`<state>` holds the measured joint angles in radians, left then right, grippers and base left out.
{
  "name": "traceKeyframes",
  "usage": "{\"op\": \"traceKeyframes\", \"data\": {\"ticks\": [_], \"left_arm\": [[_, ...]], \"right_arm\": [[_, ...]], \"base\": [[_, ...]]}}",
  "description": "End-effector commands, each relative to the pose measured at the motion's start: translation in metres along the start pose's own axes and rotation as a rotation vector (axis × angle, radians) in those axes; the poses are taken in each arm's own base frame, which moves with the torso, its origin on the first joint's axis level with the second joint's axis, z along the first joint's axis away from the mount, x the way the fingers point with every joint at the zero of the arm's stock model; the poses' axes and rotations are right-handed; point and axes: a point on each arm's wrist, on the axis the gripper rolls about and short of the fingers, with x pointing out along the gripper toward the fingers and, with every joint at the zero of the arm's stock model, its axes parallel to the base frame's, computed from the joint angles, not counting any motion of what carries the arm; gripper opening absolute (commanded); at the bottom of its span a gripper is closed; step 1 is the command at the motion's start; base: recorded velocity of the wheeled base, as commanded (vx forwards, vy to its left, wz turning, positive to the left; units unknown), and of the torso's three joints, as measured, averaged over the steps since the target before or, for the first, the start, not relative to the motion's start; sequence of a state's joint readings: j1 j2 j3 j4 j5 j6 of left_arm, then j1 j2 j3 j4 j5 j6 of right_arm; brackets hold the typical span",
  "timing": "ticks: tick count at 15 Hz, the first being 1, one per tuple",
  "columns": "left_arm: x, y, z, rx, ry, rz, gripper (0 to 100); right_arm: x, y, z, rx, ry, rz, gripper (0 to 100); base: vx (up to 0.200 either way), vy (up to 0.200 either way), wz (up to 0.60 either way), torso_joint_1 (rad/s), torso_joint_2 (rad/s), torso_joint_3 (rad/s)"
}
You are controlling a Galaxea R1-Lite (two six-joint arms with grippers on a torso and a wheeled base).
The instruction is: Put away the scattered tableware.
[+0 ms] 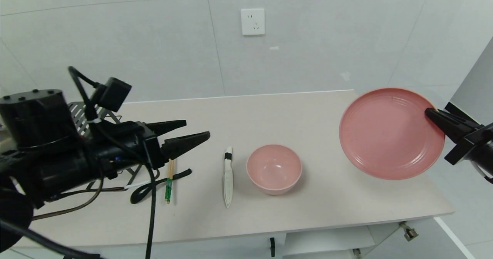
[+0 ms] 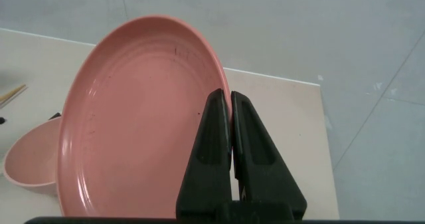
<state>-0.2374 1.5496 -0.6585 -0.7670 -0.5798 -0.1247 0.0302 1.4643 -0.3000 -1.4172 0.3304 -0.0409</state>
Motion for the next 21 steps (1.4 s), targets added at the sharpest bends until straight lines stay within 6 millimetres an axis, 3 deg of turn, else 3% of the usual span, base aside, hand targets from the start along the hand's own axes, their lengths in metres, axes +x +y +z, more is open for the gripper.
{"op": "traceKeyframes", "data": {"ticks": [1, 3, 6, 10, 16, 21], "left_arm": [[0.031, 0.003, -0.015, -0.036, 0.072, -0.014, 100], [0.049, -0.012, -0.018, -0.022, 0.084, 0.012, 100], [0.072, -0.010, -0.029, -0.021, 0.134, 0.071, 100], [0.099, -0.011, -0.060, 0.015, 0.229, 0.125, 100], [0.119, -0.003, -0.067, 0.018, 0.239, 0.184, 100], [0.133, -0.001, -0.091, 0.025, 0.263, 0.194, 100]], "right_arm": [[0.000, 0.000, -0.002, 0.002, 0.008, 0.002, 0], [0.001, 0.000, -0.004, 0.004, 0.017, 0.002, 0], [0.000, 0.000, -0.003, 0.004, 0.013, 0.002, 0], [0.000, 0.000, -0.004, 0.001, 0.014, 0.002, 0], [0.000, 0.000, -0.004, 0.000, 0.016, 0.002, 0], [0.001, 0.000, -0.005, 0.001, 0.017, 0.002, 0]], "base": [[0.000, 0.000, 0.00, 0.000, 0.00, 0.000], [0.000, 0.000, 0.00, 0.000, 0.00, 0.000], [0.000, 0.000, 0.00, 0.000, 0.00, 0.000], [0.000, 0.000, 0.00, 0.000, 0.00, 0.000], [0.000, 0.000, 0.00, 0.000, 0.00, 0.000], [0.000, 0.000, 0.00, 0.000, 0.00, 0.000]]}}
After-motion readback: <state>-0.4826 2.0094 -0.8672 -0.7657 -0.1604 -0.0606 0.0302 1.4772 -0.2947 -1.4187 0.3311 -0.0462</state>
